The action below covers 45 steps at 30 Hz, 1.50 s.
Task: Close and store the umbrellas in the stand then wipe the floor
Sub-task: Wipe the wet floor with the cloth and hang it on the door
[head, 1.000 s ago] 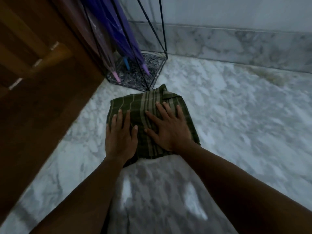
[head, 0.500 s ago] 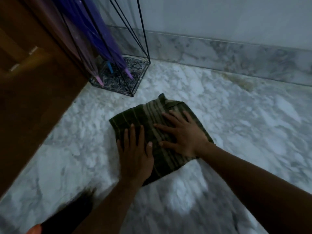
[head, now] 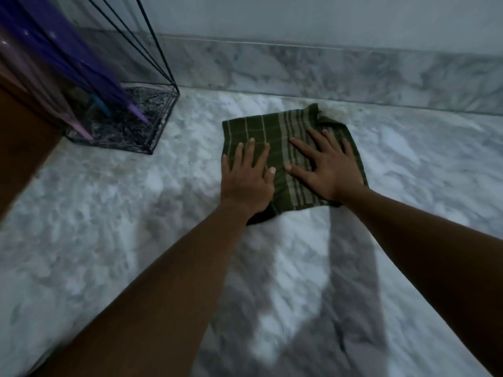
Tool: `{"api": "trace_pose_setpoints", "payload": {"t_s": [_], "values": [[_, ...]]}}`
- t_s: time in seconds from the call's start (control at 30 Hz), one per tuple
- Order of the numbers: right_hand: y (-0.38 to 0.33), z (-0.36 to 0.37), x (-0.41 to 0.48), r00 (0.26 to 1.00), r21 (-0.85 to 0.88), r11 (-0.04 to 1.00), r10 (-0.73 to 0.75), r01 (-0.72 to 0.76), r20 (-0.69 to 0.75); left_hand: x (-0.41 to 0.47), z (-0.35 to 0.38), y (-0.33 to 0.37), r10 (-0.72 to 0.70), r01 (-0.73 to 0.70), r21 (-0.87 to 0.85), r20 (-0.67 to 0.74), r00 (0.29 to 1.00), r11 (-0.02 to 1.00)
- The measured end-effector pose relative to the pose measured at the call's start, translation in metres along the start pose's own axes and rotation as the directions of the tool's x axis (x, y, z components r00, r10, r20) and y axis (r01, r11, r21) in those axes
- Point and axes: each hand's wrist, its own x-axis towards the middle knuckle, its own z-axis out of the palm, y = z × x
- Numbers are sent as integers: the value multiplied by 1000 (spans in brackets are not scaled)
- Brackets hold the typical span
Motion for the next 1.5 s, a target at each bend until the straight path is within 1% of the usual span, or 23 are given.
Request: {"api": "trace_pose_setpoints", "payload": {"t_s": [0.13, 0.27, 0.37, 0.5, 0.67, 0.73, 0.83, 0.9, 0.97, 1.07, 1.2, 1.27, 1.33, 1.4, 1.5], "values": [[31, -10, -38, 997, -13, 997, 73, -73, 22, -21, 11, 42, 65, -66, 0, -42, 997, 998], [43, -9, -32, 996, -13, 996, 83, -83, 29, -3, 16, 43, 96, -94, 26, -94, 991, 995], [55, -11, -5, 996, -14, 996, 84, -84, 12, 32, 16, 44, 100, -99, 37, -35, 994, 994], [75, -14, 30, 994, -6, 994, 107, -107, -14, 77, 16, 59, 72, -72, 30, -18, 997, 997], [87, -14, 32, 976, -24, 976, 214, -216, -45, 91, 14, 78, 50, -54, 64, 58, 997, 997], [90, -14, 16, 964, -21, 965, 262, -263, -49, 78, 16, 91, 84, -88, 55, 70, 994, 995], [99, -20, -25, 949, 3, 950, 313, -313, -43, 43, 21, 113, 146, -146, 4, 50, 988, 989], [102, -22, -63, 938, 1, 939, 345, -345, -35, 13, 27, 127, 187, -187, 2, 28, 982, 982], [98, -21, -107, 920, 0, 920, 392, -392, -8, -20, 30, 138, 220, -221, 4, 37, 975, 975], [81, -17, -174, 905, 7, 904, 426, -426, 1, -75, 34, 143, 231, -231, 0, 37, 972, 973], [53, -11, -255, 912, -12, 913, 409, -409, 41, -156, 30, 139, 224, -221, -44, 74, 972, 974], [40, -10, -290, 916, -16, 917, 398, -398, 53, -196, 27, 132, 217, -213, -46, 129, 968, 976], [33, -10, -316, 924, -12, 927, 376, -376, 64, -226, 26, 126, 235, -234, -24, 168, 957, 972], [39, -12, -324, 939, -10, 942, 334, -334, 88, -237, 27, 126, 237, -240, -3, 170, 957, 971], [66, -18, -311, 969, 11, 974, 224, -227, 108, -230, 27, 134, 202, -212, 31, 197, 959, 977]]}}
